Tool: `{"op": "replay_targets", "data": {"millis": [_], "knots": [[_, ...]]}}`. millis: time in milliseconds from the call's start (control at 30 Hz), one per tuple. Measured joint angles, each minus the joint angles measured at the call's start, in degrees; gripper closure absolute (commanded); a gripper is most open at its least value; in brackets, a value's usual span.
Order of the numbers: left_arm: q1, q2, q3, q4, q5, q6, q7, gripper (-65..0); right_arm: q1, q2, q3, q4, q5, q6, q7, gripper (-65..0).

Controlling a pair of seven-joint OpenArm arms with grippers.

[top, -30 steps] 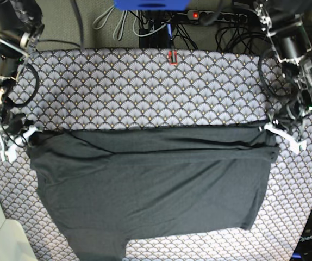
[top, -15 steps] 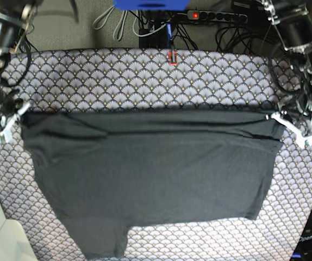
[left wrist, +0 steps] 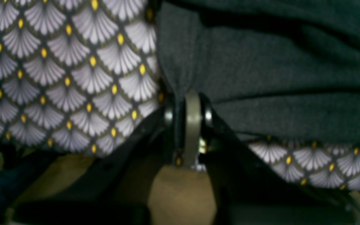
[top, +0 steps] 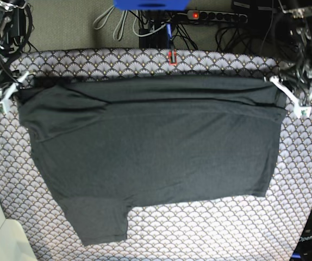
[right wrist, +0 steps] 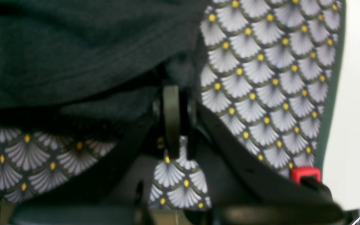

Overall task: Fold the T-shirt properly
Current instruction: 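Drag the folded shirt back toward the robot with both grippers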

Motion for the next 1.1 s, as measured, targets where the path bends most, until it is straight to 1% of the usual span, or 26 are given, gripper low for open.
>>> {"op": "replay_targets", "data": {"millis": [100, 200, 333, 433, 567, 667, 967, 1100], "knots": [[2.7, 0.2, -2.5, 2.4, -1.1, -0.3, 0.1, -0.4, -0.3, -0.3, 3.7, 0.0, 0.0, 0.2, -0.3, 0.0], [4.9, 0.0, -4.5, 3.4, -1.1, -0.3, 0.2, -0.4, -1.1, -0.6, 5.9, 0.0, 0.0, 0.4, -1.6, 0.0], [6.8, 0.1, -4.7, 3.4, -1.3, -0.3, 0.1, -0.4, -2.9, -1.0, 6.3, -0.2, 0.0, 0.4, -2.0, 0.0], [7.4, 0.4, -4.7, 3.1, -1.0, -0.3, 0.0, -0.4, -3.5, -2.7, 6.4, -0.3, -0.3, 0.4, -1.7, 0.0], [7.3, 0.7, -4.5, 3.0, -0.9, -0.3, 0.0, -0.4, -3.9, -3.1, 6.4, -0.3, -0.5, 0.4, -2.2, 0.0], [7.4, 0.7, -4.5, 3.0, -0.9, -0.3, 0.0, -0.4, -3.7, -4.0, 6.4, -0.3, -0.5, 0.4, -2.1, 0.0], [7.4, 0.7, -4.5, 3.0, -0.9, -0.3, 0.0, -0.4, -3.8, -4.0, 6.5, -0.3, -0.7, 0.3, -2.0, 0.0], [7.2, 0.7, -4.5, 0.9, -1.0, -0.3, 0.0, -0.4, -3.8, -3.9, 6.6, -0.3, -0.7, 0.4, -2.0, 0.0]]}}
